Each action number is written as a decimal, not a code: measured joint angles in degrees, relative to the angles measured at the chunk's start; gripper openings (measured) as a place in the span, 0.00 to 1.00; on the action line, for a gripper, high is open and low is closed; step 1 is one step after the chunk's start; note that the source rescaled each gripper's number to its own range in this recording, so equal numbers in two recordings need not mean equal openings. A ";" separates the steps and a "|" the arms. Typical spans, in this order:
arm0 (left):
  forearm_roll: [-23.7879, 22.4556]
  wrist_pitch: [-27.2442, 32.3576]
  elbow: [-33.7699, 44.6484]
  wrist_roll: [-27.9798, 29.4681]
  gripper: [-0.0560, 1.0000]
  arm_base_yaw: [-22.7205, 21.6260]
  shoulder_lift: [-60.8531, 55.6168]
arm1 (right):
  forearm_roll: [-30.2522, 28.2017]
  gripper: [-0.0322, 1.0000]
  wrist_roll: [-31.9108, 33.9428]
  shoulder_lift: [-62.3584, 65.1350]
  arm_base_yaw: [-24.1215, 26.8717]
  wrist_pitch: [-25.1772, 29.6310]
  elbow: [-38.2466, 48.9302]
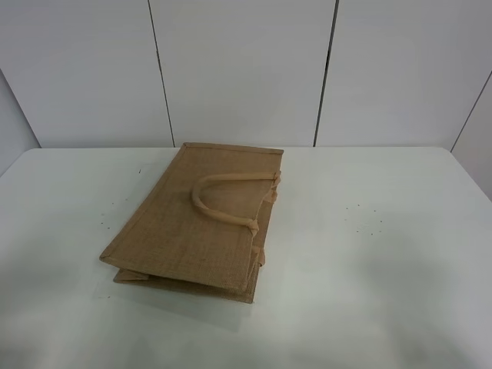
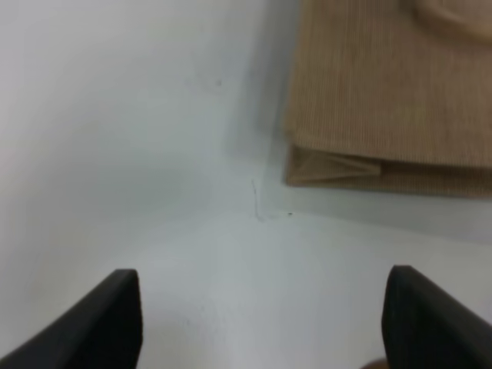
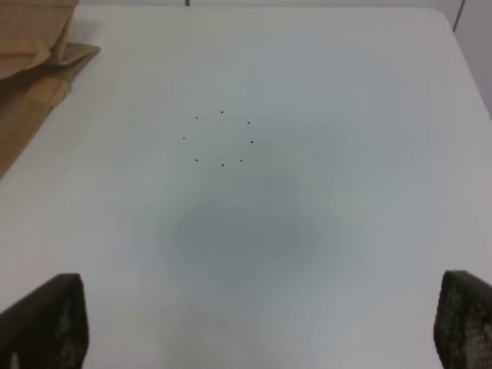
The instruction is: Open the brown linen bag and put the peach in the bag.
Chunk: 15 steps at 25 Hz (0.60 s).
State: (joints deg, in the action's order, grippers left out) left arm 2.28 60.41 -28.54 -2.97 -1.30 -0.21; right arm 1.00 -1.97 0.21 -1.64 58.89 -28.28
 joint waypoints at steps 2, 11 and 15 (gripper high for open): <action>-0.75 0.00 0.11 0.38 0.95 0.00 -0.04 | 0.00 1.00 0.00 0.00 0.00 0.00 0.00; -0.88 0.00 0.28 0.82 0.95 0.00 -0.04 | 0.00 1.00 0.00 0.00 0.00 0.00 0.00; -0.88 0.00 0.28 0.88 0.95 0.00 -0.04 | 0.00 1.00 0.00 0.00 0.00 0.00 0.00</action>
State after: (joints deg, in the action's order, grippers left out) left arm 1.40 60.41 -28.26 -2.09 -1.30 -0.26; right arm 1.00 -1.97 0.21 -1.64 58.89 -28.28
